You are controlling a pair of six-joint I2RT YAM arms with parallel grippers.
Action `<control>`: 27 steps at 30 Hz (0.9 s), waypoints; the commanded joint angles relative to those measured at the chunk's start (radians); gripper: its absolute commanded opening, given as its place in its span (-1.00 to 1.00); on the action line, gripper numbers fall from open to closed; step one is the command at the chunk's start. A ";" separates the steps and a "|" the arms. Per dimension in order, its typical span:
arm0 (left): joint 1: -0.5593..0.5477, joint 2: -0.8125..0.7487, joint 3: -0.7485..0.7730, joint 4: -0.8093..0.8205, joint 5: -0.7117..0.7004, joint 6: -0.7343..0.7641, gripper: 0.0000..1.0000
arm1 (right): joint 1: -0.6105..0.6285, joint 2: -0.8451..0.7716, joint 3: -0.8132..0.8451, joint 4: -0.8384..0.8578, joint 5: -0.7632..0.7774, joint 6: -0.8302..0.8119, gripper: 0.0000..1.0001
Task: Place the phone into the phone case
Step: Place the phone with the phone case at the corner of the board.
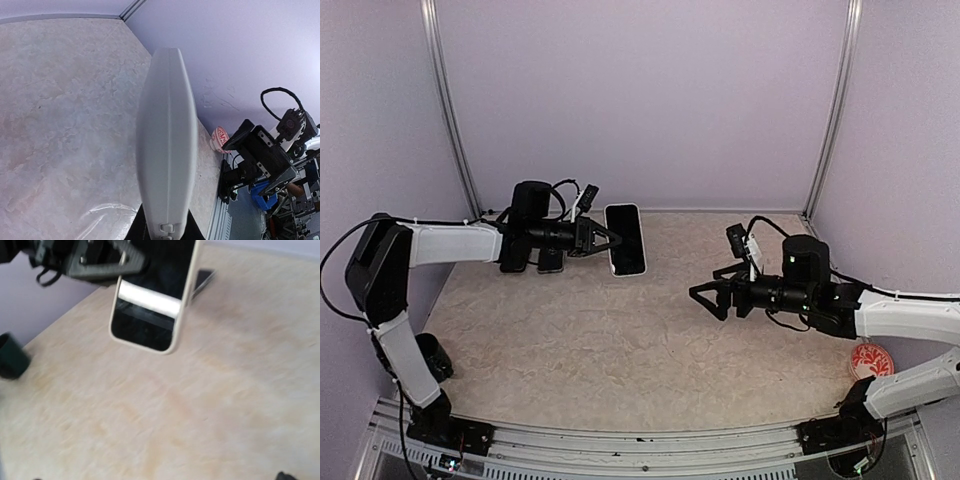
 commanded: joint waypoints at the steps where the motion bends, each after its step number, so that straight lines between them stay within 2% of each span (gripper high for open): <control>1: 0.068 0.052 0.073 -0.096 0.059 0.069 -0.91 | 0.005 -0.068 -0.034 -0.039 0.148 -0.031 0.99; 15: 0.174 0.314 0.388 -0.413 0.113 0.171 -0.89 | 0.004 -0.091 -0.084 -0.032 0.164 -0.034 0.99; 27: 0.253 0.466 0.536 -0.518 0.137 0.183 -0.89 | 0.004 -0.101 -0.100 -0.032 0.157 -0.029 0.99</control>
